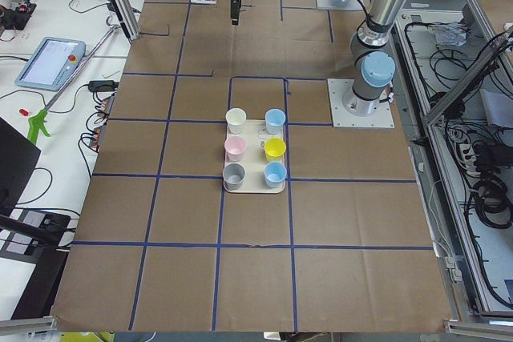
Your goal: Transfer IKEA cup to right arm and place on rack
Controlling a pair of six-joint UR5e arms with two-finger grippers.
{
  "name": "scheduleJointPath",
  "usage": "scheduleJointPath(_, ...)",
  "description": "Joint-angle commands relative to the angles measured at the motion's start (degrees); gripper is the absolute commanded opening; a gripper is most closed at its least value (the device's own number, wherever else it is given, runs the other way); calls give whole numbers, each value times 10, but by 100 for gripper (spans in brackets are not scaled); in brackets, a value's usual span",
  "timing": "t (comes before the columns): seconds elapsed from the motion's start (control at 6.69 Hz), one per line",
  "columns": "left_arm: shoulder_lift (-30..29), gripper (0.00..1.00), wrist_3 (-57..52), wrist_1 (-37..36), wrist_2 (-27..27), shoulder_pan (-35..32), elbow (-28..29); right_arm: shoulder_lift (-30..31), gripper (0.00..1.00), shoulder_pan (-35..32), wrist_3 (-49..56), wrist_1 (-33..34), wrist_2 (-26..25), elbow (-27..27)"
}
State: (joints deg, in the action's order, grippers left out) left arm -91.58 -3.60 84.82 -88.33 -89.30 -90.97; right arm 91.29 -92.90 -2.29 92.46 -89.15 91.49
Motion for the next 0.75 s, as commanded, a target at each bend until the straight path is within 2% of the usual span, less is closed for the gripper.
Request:
scheduleJointPath(0.0,1,100,-4,1,0,3,-1,0,100,0,0,0,2,0)
scheduleJointPath(0.3,0,100,-32,1,-1,15,-4,0,100,0,0,0,2,0)
scheduleJointPath(0.6,3,100,-101,0,1,92,-24,0,100,0,0,-1,1,0)
